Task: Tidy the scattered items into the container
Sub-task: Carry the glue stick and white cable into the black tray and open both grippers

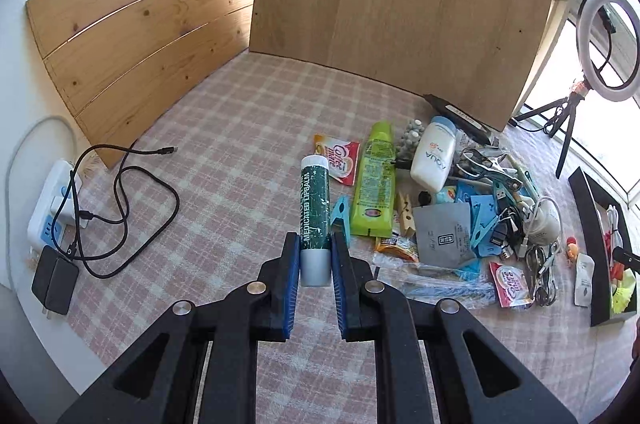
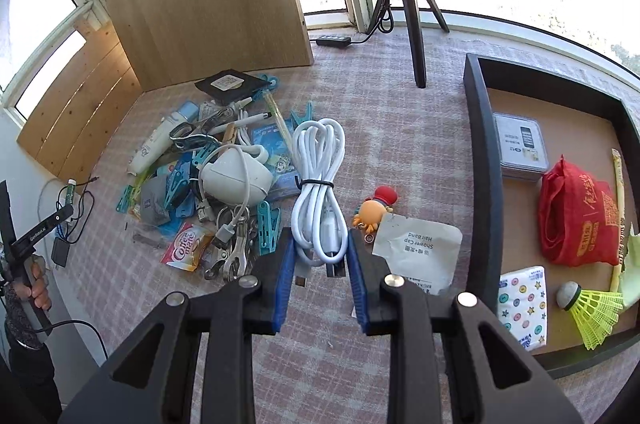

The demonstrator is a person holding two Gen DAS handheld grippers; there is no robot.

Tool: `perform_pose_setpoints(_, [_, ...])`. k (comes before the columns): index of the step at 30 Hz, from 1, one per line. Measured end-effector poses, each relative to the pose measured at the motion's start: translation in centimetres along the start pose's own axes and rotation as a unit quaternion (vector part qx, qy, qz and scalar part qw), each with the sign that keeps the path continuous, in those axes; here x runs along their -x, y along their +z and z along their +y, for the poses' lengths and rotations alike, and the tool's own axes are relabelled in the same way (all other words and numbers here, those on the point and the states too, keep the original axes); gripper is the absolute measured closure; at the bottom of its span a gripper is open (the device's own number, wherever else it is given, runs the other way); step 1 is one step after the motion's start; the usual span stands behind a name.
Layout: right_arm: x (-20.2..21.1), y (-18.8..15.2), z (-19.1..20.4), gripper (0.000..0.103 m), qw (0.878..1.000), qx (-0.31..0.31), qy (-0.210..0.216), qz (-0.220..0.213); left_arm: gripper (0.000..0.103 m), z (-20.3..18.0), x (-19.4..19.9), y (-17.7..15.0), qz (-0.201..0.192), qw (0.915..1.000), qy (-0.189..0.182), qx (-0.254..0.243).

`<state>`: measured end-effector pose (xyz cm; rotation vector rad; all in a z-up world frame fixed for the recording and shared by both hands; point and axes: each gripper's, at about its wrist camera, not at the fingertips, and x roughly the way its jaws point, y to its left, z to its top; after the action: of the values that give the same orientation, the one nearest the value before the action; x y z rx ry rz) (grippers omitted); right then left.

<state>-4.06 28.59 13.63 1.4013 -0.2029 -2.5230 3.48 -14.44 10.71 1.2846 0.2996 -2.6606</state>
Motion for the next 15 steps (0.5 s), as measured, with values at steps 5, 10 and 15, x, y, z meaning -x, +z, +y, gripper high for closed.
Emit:
perform_pose_setpoints(5, [4.5,0.5,-4.0,0.078,0.998,-0.027,-0.026,-0.042,0.089,-5.8,0.1,4.2,-0.017,0.9973,-0.049,-0.052])
perform_pose_setpoints(10, [8.2,0.8,-9.3,0.078,0.994,-0.06,-0.063,-0.071,0.089,-14.3,1.5,5.2,-0.027,0.9874,-0.11,-0.11])
perform_pose_setpoints(15, [10.0,0.5,-15.4,0.078,0.987,-0.095,-0.105,-0.081,0.089,-24.5,2.2,4.5,-0.02,0.9674,-0.183,-0.174])
